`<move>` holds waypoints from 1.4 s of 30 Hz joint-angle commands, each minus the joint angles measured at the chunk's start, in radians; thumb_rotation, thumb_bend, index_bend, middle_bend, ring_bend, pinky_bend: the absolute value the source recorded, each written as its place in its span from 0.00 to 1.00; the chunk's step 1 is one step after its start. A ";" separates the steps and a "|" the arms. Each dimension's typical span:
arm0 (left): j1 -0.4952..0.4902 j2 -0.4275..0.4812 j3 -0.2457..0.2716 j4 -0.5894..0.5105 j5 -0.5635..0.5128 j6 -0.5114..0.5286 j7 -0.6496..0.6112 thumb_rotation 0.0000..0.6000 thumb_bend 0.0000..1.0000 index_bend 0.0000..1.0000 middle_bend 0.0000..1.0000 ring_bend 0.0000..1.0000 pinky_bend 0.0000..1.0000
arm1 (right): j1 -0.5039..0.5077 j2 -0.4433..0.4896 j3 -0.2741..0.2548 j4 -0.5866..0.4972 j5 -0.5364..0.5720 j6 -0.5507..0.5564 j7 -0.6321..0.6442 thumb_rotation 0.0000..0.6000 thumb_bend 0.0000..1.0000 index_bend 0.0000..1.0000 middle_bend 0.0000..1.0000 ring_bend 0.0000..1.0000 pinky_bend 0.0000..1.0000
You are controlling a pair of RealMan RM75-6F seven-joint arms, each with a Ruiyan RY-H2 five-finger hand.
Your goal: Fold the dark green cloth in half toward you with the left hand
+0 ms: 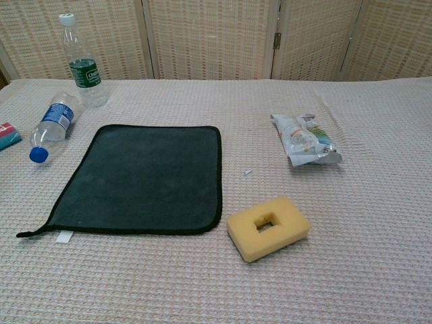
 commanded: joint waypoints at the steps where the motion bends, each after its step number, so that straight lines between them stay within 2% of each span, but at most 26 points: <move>1: -0.005 -0.004 -0.001 0.006 -0.004 -0.011 -0.004 1.00 0.12 0.00 0.00 0.00 0.00 | 0.001 0.004 -0.002 0.004 -0.006 -0.001 0.012 1.00 0.11 0.00 0.00 0.00 0.00; 7: -0.028 -0.009 0.004 0.013 0.010 -0.046 -0.051 1.00 0.12 0.00 0.00 0.00 0.00 | -0.005 0.009 -0.004 0.009 -0.015 0.013 0.036 1.00 0.11 0.00 0.00 0.00 0.00; 8: -0.033 -0.011 0.005 0.013 0.015 -0.052 -0.067 1.00 0.12 0.00 0.01 0.01 0.02 | -0.007 0.010 -0.005 0.008 -0.016 0.016 0.041 1.00 0.11 0.00 0.00 0.00 0.00; 9: -0.043 -0.011 0.007 0.011 0.023 -0.066 -0.092 1.00 0.12 0.00 0.04 0.04 0.08 | -0.009 0.011 -0.005 0.009 -0.020 0.021 0.045 1.00 0.11 0.00 0.00 0.00 0.00; 10: -0.056 -0.009 0.007 0.008 0.033 -0.081 -0.116 1.00 0.12 0.01 0.10 0.12 0.20 | -0.010 0.012 -0.006 0.010 -0.024 0.026 0.048 1.00 0.11 0.00 0.00 0.00 0.00; 11: -0.104 -0.012 -0.017 -0.003 0.076 -0.098 -0.123 1.00 0.12 0.02 0.19 0.23 0.33 | -0.011 0.012 -0.010 0.011 -0.037 0.031 0.060 1.00 0.11 0.00 0.00 0.00 0.00; 13: -0.149 -0.033 -0.053 -0.002 0.089 -0.113 -0.115 1.00 0.13 0.09 0.48 0.57 0.67 | -0.004 0.012 -0.010 0.018 -0.045 0.026 0.075 1.00 0.11 0.00 0.00 0.00 0.00; 15: -0.195 -0.059 -0.088 -0.015 0.068 -0.152 -0.113 1.00 0.14 0.18 0.78 0.87 0.91 | 0.004 0.008 -0.007 0.025 -0.044 0.015 0.081 1.00 0.11 0.00 0.00 0.00 0.00; 16: -0.218 -0.070 -0.102 -0.022 0.050 -0.181 -0.121 1.00 0.16 0.24 0.90 0.96 0.98 | 0.007 0.007 -0.006 0.027 -0.043 0.010 0.083 1.00 0.11 0.00 0.00 0.00 0.00; 18: -0.272 -0.096 -0.132 -0.034 -0.012 -0.267 -0.143 1.00 0.22 0.34 1.00 1.00 1.00 | 0.013 0.003 -0.005 0.033 -0.042 0.000 0.084 1.00 0.11 0.00 0.00 0.00 0.00; 21: -0.347 -0.142 -0.175 -0.013 -0.126 -0.390 -0.118 1.00 0.28 0.41 1.00 1.00 1.00 | 0.022 0.003 -0.010 0.038 -0.035 -0.026 0.096 1.00 0.11 0.00 0.00 0.00 0.00; 24: -0.418 -0.237 -0.238 0.046 -0.280 -0.449 -0.009 1.00 0.30 0.41 1.00 1.00 1.00 | 0.036 0.007 -0.016 0.050 -0.031 -0.061 0.127 1.00 0.11 0.00 0.00 0.00 0.00; 27: -0.481 -0.294 -0.282 0.094 -0.398 -0.519 0.019 1.00 0.34 0.40 1.00 1.00 1.00 | 0.040 0.009 -0.010 0.061 -0.019 -0.068 0.141 1.00 0.11 0.00 0.00 0.00 0.00; 30: -0.558 -0.354 -0.316 0.191 -0.497 -0.591 0.043 1.00 0.35 0.39 1.00 1.00 1.00 | 0.041 0.017 -0.009 0.069 -0.009 -0.076 0.169 1.00 0.11 0.00 0.00 0.00 0.00; 35: -0.644 -0.471 -0.331 0.388 -0.533 -0.644 0.027 1.00 0.34 0.39 1.00 1.00 1.00 | 0.033 0.028 -0.008 0.082 -0.003 -0.064 0.210 1.00 0.11 0.00 0.00 0.00 0.00; 42: -0.748 -0.650 -0.339 0.715 -0.459 -0.675 -0.093 1.00 0.34 0.43 1.00 1.00 1.00 | 0.029 0.036 -0.003 0.109 0.038 -0.089 0.260 1.00 0.11 0.00 0.00 0.00 0.00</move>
